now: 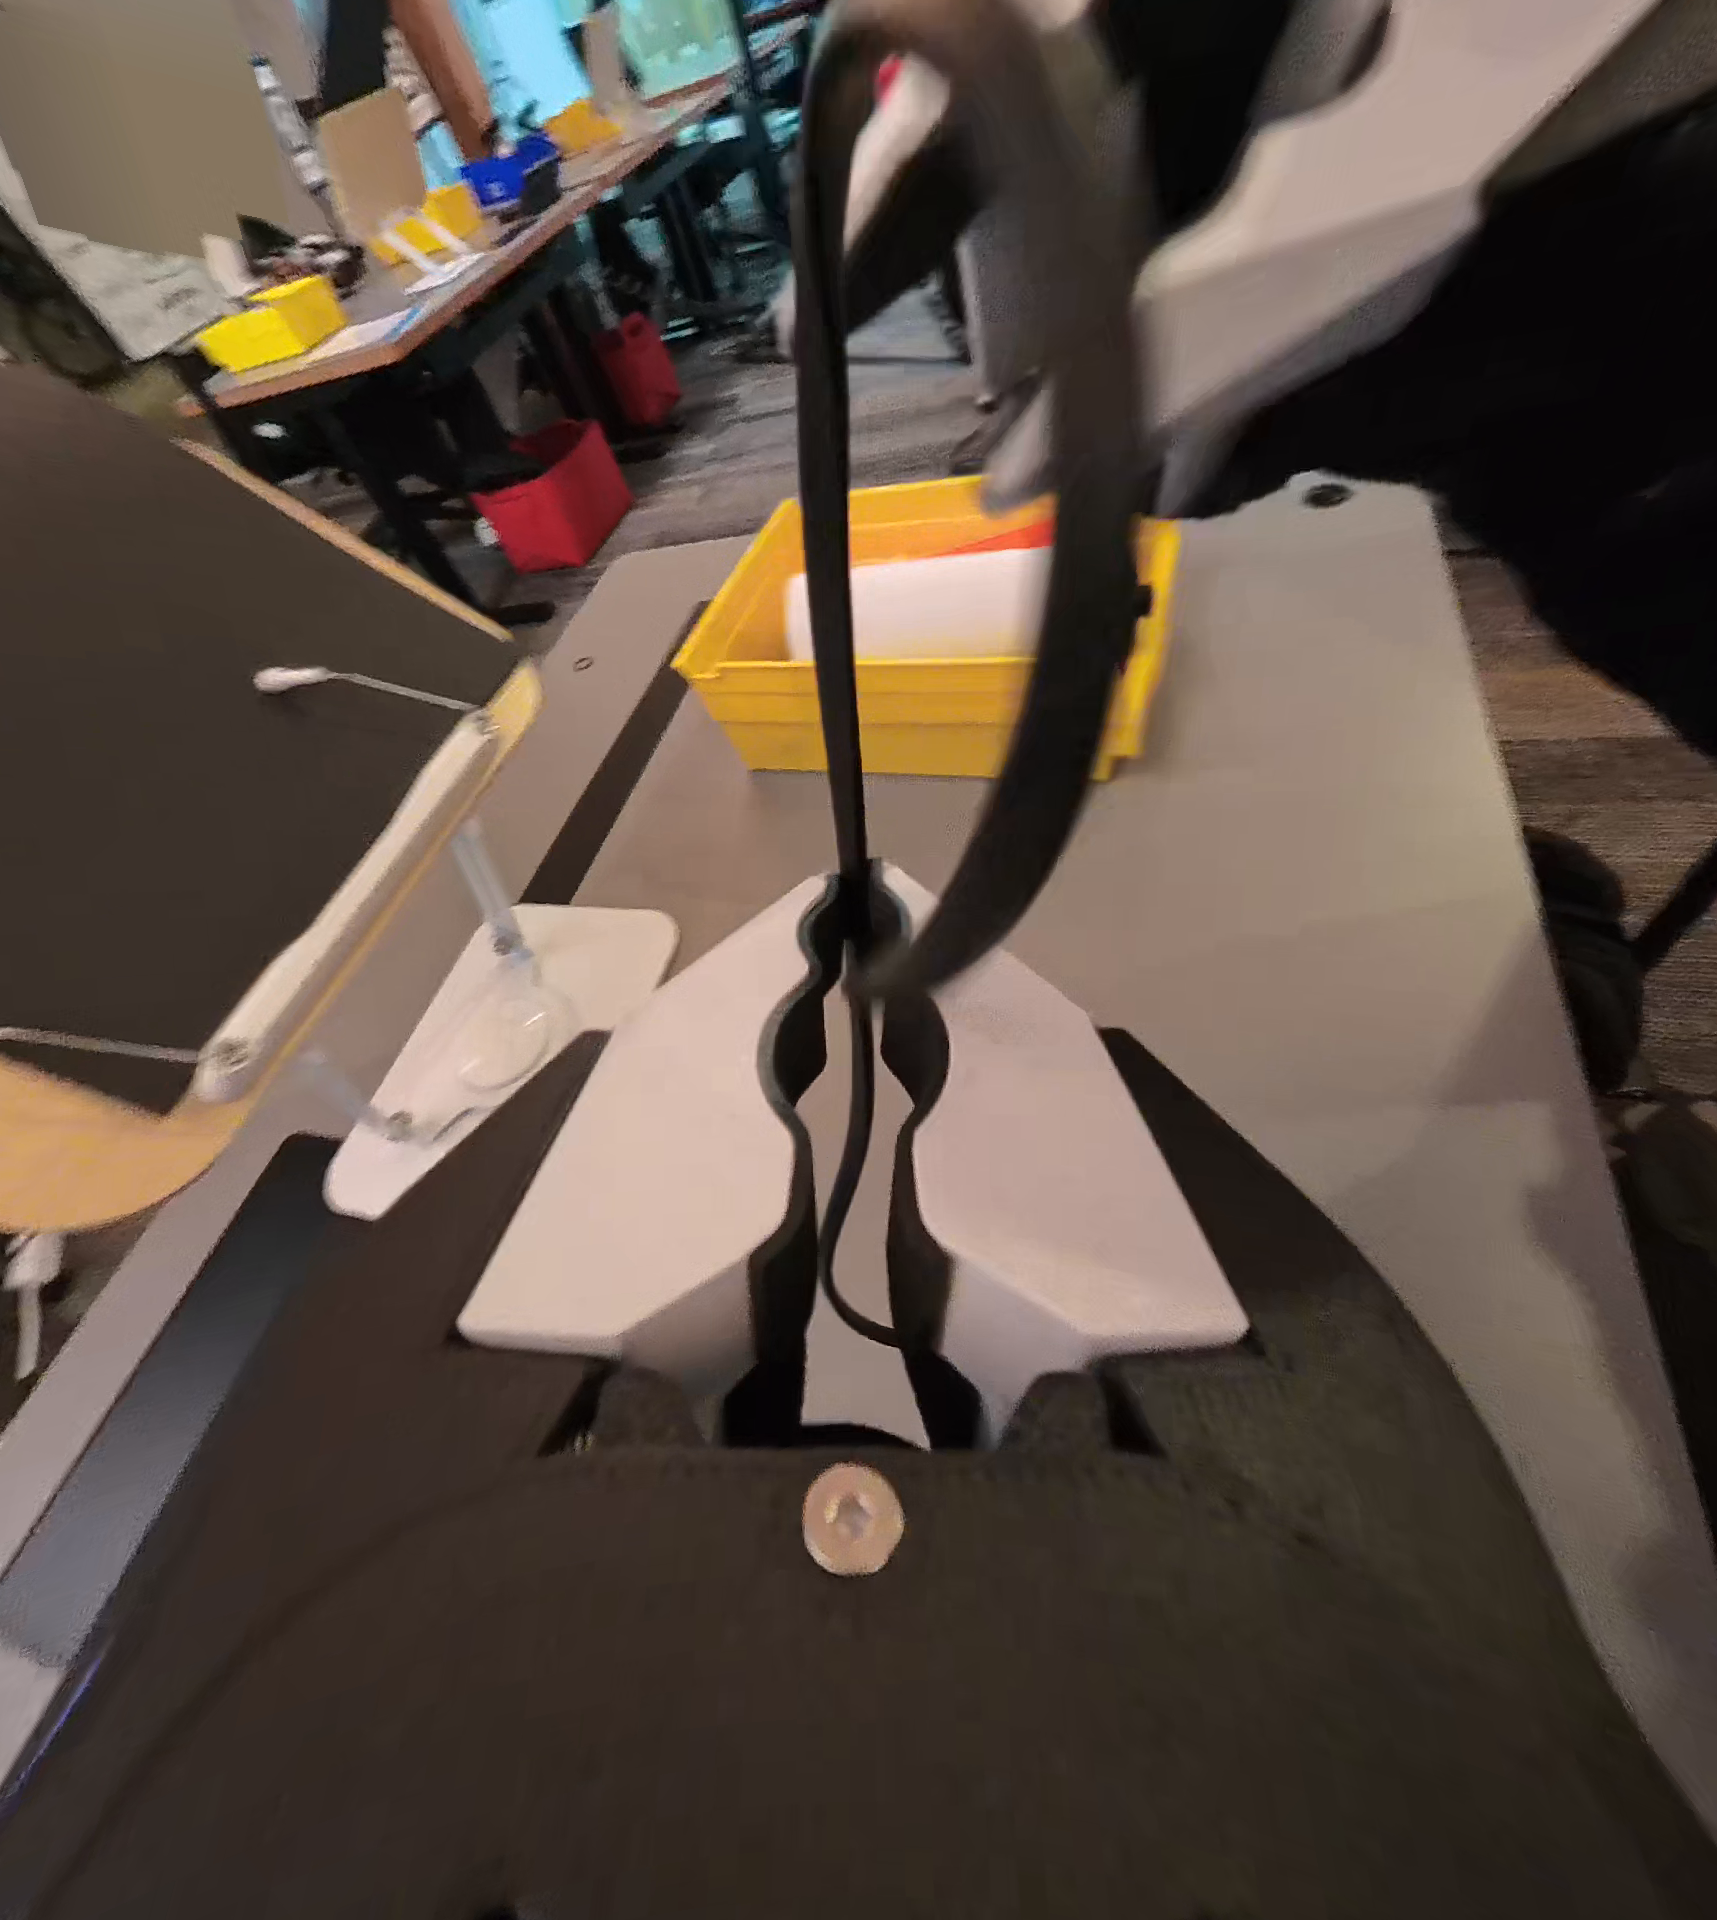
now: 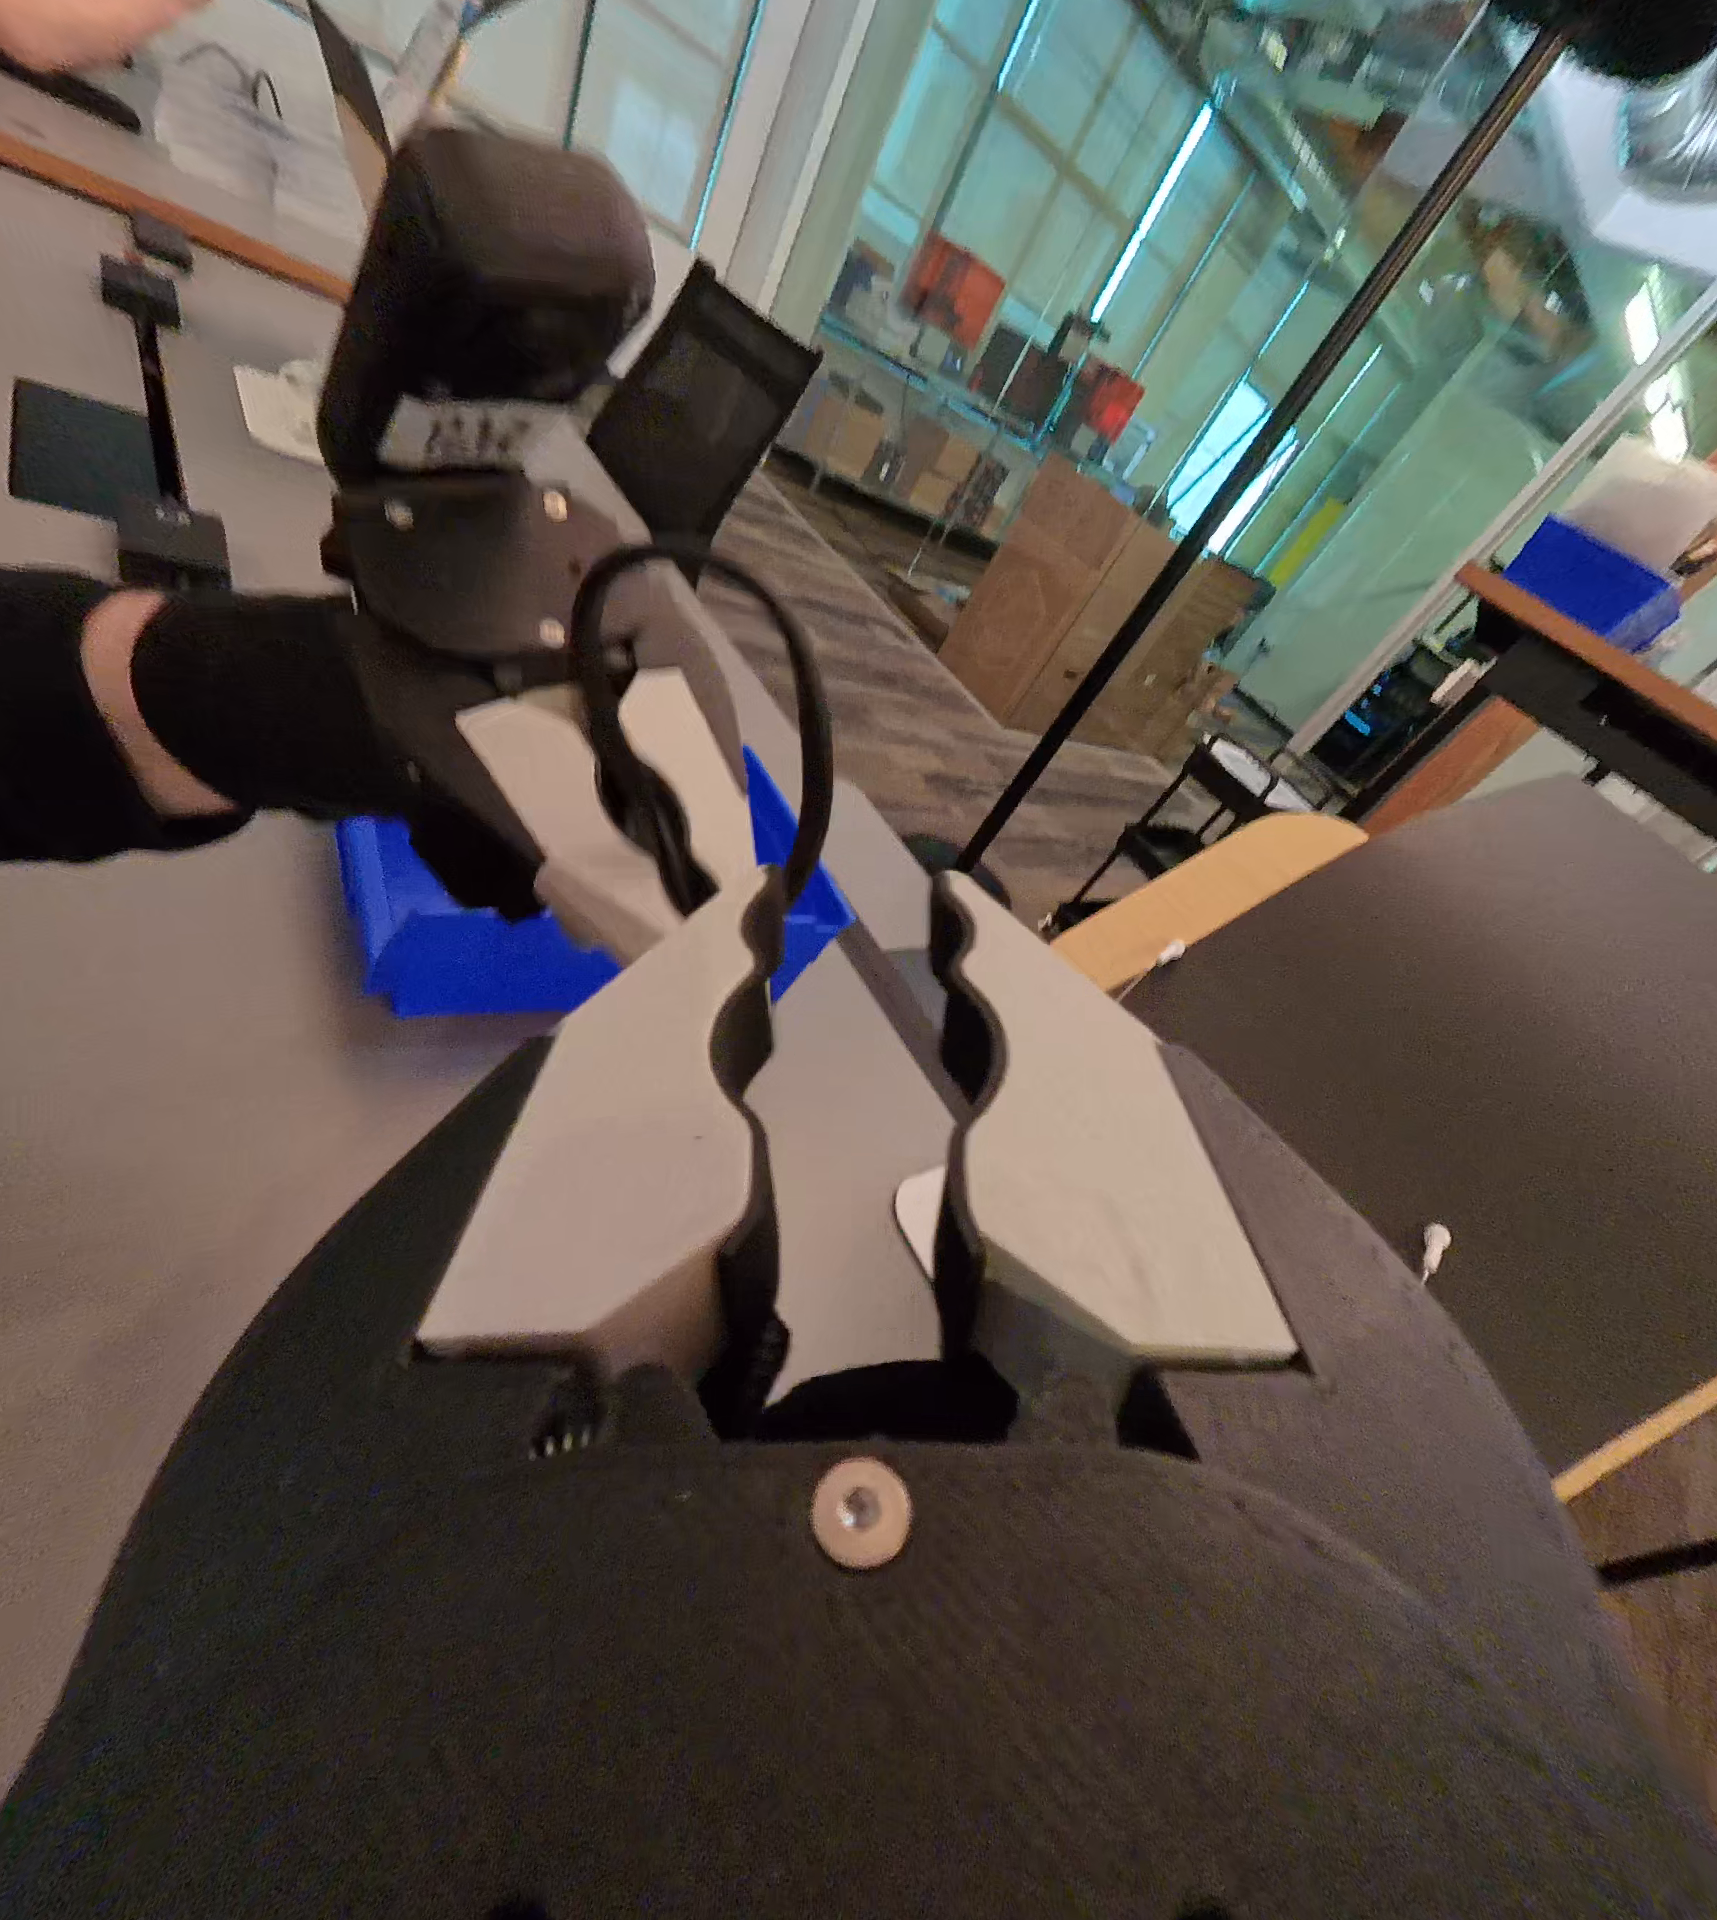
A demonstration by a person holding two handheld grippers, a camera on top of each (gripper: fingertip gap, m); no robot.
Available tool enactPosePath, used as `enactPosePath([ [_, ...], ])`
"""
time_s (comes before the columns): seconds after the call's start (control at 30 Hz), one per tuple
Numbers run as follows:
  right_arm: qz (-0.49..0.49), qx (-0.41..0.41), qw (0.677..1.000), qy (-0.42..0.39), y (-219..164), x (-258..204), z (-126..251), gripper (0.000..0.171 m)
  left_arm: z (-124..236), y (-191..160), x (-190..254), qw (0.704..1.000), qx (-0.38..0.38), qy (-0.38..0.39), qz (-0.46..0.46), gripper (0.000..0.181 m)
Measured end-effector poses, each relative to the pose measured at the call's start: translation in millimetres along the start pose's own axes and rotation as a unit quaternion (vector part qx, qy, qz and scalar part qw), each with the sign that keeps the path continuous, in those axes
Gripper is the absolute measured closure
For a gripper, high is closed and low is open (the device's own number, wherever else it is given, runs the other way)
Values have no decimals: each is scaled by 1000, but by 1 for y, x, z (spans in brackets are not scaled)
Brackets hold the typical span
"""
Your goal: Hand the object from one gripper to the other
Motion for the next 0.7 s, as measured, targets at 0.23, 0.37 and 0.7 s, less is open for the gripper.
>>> enactPosePath([
  [0.23,26,-17,999,29,5,-11,9,104,16,-7,-24,994,-55,92,-35,181],
  [0.37,36,-37,997,52,-4,-27,-9,96,14,3,-18,997,-12,78,-22,181],
  [0.7,-53,-101,989,98,-65,-57,-78,57,24,14,-25,995,38,85,31,181],
])
Point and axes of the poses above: each gripper's, where its closed fingertips meet, z back along the fingers, y out of its top, x = y × z across the jaws, the point moved 4 cm from there along z, back along the fingers, and after that the axes turned 5 degrees about -z, right-handed, at the moved point
